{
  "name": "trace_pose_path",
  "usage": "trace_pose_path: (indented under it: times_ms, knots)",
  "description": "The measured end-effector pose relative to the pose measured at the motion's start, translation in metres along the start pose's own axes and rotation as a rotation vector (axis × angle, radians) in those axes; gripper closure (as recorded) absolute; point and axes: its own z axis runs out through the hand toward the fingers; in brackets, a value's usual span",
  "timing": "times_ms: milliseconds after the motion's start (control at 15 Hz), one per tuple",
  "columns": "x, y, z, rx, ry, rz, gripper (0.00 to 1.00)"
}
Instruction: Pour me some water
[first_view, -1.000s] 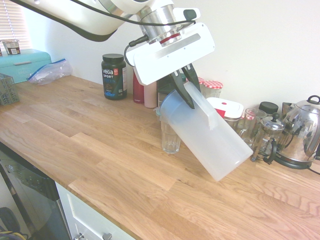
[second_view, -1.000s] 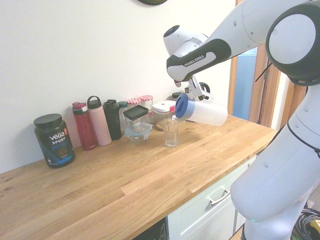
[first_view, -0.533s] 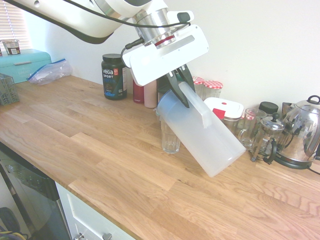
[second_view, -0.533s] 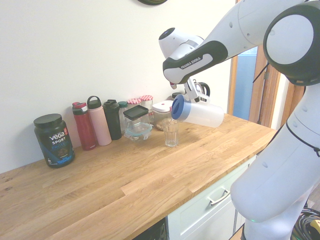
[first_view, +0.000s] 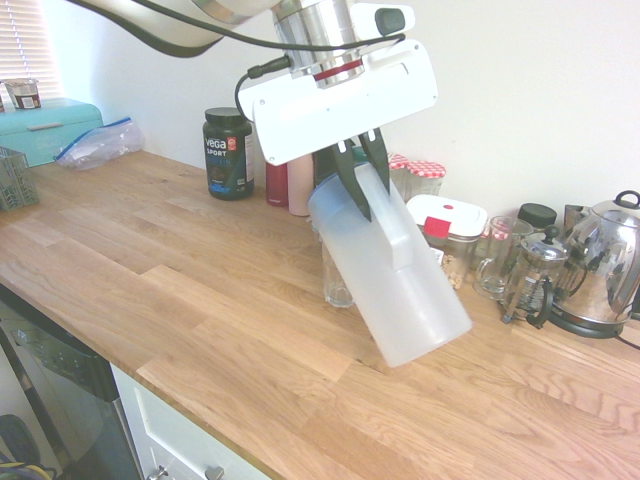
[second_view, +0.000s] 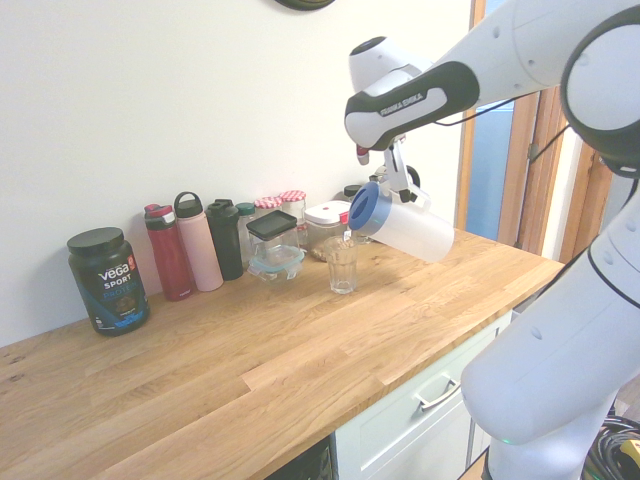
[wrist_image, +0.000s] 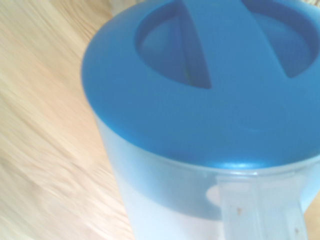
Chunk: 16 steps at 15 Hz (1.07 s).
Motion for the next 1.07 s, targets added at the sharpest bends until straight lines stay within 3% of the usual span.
trace_pose_path:
  times_ms: [400, 800, 1067]
  knots:
    - [-0.086, -0.015, -0.026, 0.22, 0.027, 0.28, 1.0]
    - [-0.146, -0.109, -0.024, 0.416, 0.057, 0.523, 1.0]
    - [-0.165, -0.143, -0.068, 0.503, 0.186, 0.63, 1.0]
